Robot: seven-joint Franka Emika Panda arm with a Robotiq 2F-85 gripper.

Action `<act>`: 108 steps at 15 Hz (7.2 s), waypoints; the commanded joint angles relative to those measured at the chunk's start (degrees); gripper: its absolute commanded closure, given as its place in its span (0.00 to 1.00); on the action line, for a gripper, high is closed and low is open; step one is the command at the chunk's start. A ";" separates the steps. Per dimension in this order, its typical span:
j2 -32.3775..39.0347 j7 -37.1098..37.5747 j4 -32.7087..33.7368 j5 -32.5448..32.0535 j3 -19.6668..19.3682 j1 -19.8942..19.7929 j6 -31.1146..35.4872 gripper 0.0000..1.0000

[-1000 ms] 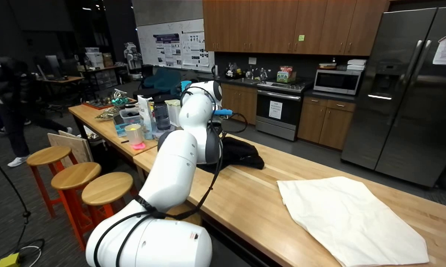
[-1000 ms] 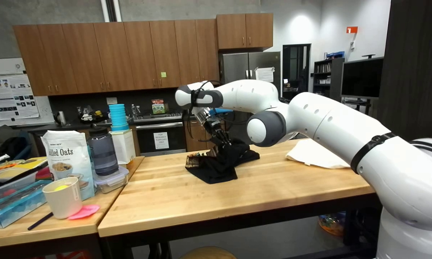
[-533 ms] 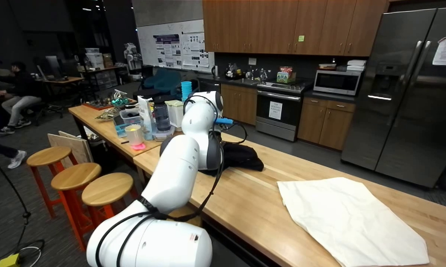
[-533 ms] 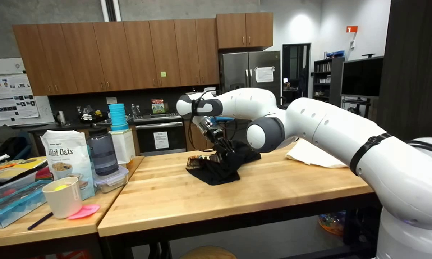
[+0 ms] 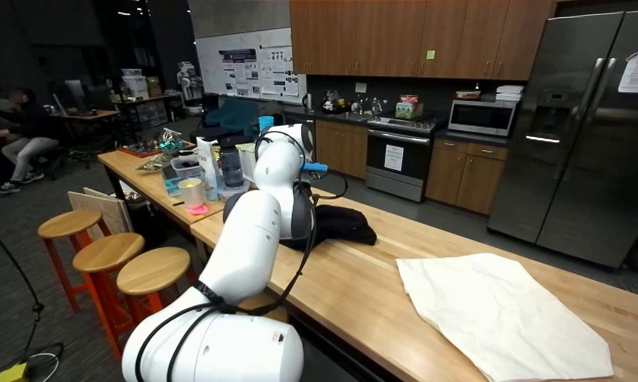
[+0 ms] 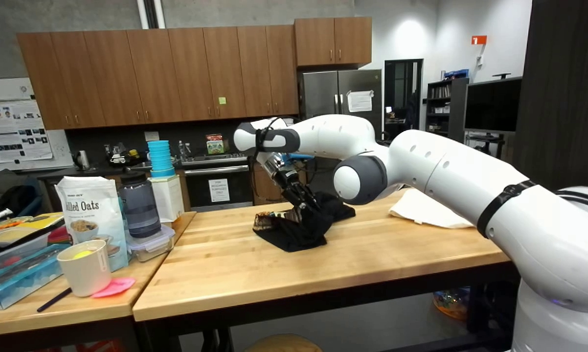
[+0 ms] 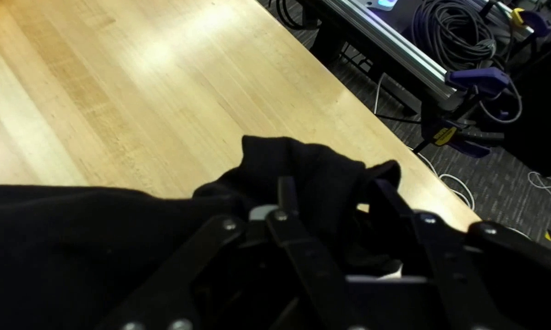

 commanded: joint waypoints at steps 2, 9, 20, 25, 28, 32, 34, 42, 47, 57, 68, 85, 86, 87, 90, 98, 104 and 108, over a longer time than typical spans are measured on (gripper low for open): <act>-5.07 -1.49 -0.90 -3.46 -1.32 2.98 2.13 0.15; -6.40 -1.12 -1.70 -13.92 -7.37 6.38 16.99 0.00; 0.79 3.25 0.57 -15.31 -12.05 3.43 31.17 0.00; 1.26 4.81 0.30 -9.09 -8.38 1.30 23.03 0.00; 0.27 4.67 -0.60 -3.46 -4.72 -0.16 17.70 0.00; -0.59 5.02 -1.50 3.60 0.16 -2.42 12.87 0.00; -0.55 5.45 -1.62 7.38 2.57 -3.65 10.33 0.00; -0.49 6.63 -0.78 20.74 10.31 -7.22 7.55 0.00; -3.20 1.45 0.36 9.10 3.91 -2.19 11.42 0.00; -2.04 -6.19 1.49 -14.99 -9.15 4.81 19.35 0.00; 2.65 2.85 0.77 -14.25 -10.81 3.73 15.68 0.00; -1.19 7.01 -1.33 15.54 7.45 -5.26 5.98 0.00; -1.18 6.97 -1.25 16.46 7.93 -5.43 6.04 0.00; -1.20 6.73 -1.13 16.89 8.12 -5.43 6.32 0.00; -1.59 4.76 -0.49 15.19 7.25 -4.40 7.85 0.00; -1.70 -0.04 -1.97 7.39 3.76 -1.80 6.63 0.00; 2.07 -3.92 0.65 0.04 0.67 0.91 2.51 0.00; 4.09 -7.71 0.25 -5.77 -2.02 2.54 2.03 0.00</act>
